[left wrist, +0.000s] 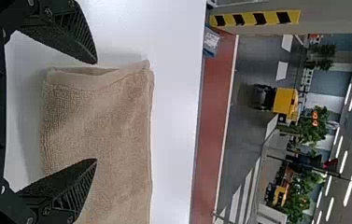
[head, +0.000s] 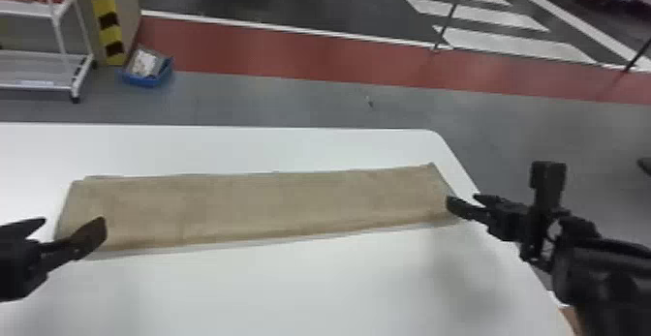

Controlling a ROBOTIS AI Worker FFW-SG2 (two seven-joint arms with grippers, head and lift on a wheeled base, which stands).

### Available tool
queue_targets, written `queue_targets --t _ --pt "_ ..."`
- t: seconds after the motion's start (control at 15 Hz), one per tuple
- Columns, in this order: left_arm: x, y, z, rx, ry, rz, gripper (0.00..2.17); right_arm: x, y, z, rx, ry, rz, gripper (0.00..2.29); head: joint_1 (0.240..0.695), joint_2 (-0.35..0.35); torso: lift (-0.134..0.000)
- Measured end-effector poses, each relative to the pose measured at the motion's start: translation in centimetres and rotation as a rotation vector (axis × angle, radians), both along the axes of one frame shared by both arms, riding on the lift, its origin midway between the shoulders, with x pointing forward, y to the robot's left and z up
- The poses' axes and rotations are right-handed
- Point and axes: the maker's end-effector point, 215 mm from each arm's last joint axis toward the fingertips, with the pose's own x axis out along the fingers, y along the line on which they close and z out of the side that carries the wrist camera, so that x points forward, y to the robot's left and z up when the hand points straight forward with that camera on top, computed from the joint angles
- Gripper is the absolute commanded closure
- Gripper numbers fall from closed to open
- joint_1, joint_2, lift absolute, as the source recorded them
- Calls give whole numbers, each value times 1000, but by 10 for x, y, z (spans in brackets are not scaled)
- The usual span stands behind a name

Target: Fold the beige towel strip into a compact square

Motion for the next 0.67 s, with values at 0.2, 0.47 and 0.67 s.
queue_targets --t 0.2,0.47,0.67 --pt "-1 2 -5 8 12 -3 198 5 7 -13 -15 29 13 407 695 -259 -124" --pt "-3 1 -11 7 28 -9 201 1 3 -27 -27 66 10 475 695 -265 -124" --pt "-3 1 -16 9 40 -11 201 -3 0 -30 -16 74 9 475 695 -269 -124"
